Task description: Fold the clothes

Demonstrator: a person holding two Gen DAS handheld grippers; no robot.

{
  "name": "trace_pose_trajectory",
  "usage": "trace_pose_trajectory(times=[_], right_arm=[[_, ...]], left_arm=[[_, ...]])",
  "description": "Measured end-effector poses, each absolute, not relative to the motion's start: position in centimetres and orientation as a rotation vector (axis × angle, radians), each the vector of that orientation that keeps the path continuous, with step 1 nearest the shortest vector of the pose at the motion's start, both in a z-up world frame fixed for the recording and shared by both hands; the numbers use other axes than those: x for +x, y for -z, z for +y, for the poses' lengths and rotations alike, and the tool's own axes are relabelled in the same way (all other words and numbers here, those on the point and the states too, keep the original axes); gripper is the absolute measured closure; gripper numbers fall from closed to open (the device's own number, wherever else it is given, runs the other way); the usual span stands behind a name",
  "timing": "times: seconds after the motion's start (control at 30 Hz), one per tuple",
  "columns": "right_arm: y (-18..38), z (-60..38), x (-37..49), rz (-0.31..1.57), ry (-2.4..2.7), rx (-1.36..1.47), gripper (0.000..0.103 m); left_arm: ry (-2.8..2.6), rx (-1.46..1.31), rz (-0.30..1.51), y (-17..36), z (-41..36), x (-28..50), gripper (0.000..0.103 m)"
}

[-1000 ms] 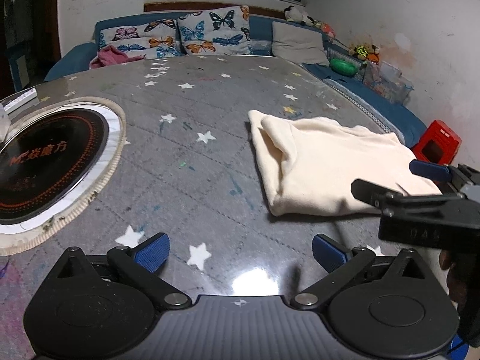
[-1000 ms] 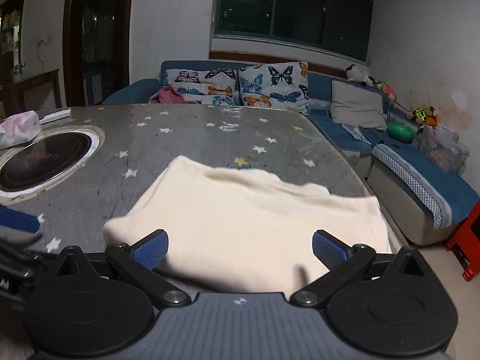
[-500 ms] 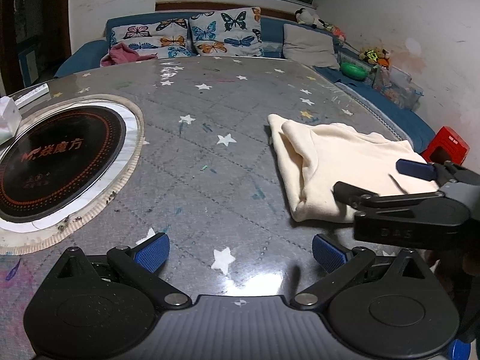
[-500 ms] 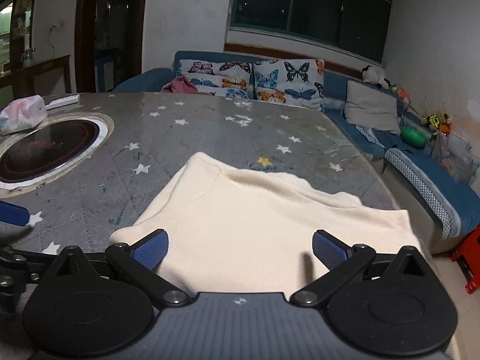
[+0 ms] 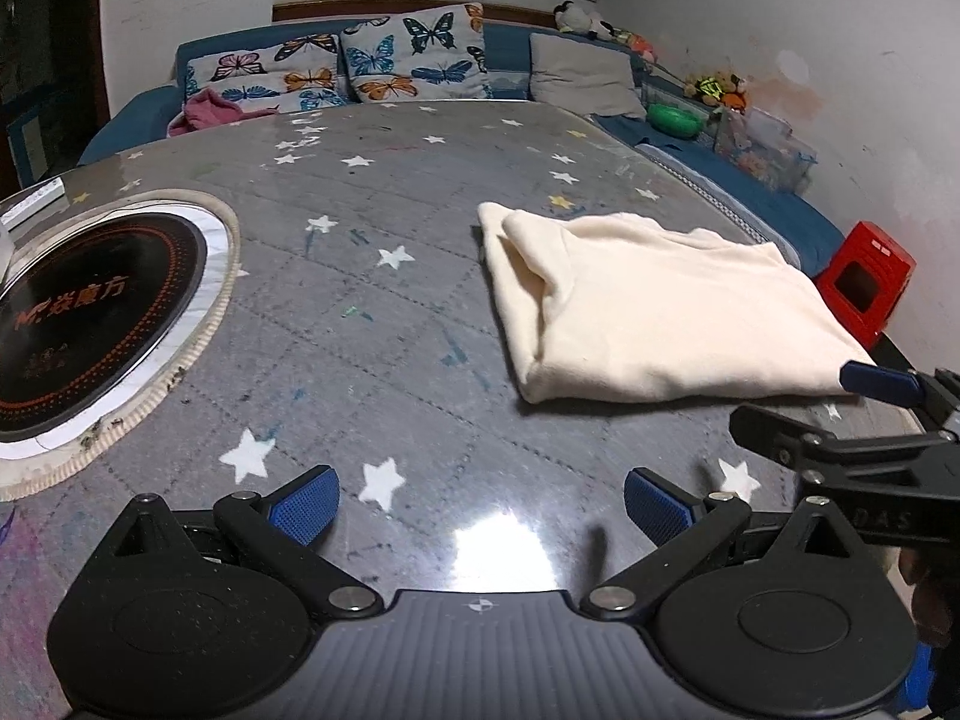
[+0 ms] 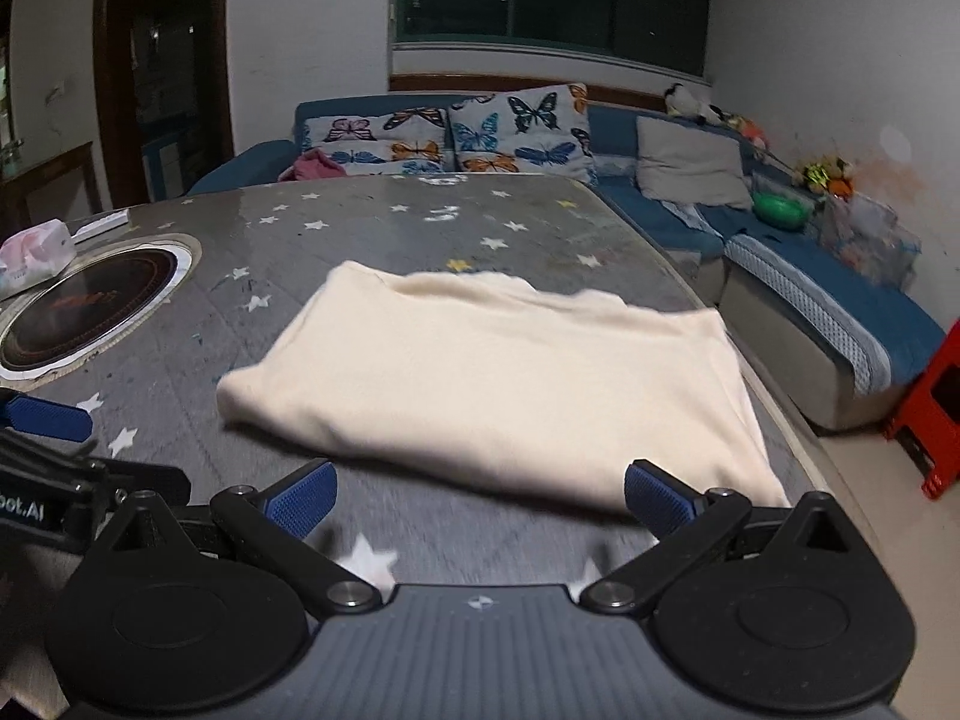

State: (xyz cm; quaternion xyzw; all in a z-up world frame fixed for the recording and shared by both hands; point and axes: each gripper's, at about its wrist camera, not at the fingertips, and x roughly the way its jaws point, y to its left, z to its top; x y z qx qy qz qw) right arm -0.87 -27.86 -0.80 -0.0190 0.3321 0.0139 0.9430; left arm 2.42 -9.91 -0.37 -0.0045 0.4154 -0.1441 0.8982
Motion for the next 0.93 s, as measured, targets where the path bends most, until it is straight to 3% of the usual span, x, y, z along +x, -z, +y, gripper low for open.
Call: trace_pose_trajectory(times=[0.93], right_arm=[[0.3, -29.4, -7.1, 0.646, 0.046, 0.03, 0.0]], left_arm=[[0.352, 0.029, 0.825, 0.1, -12.0, -1.1, 0.0]])
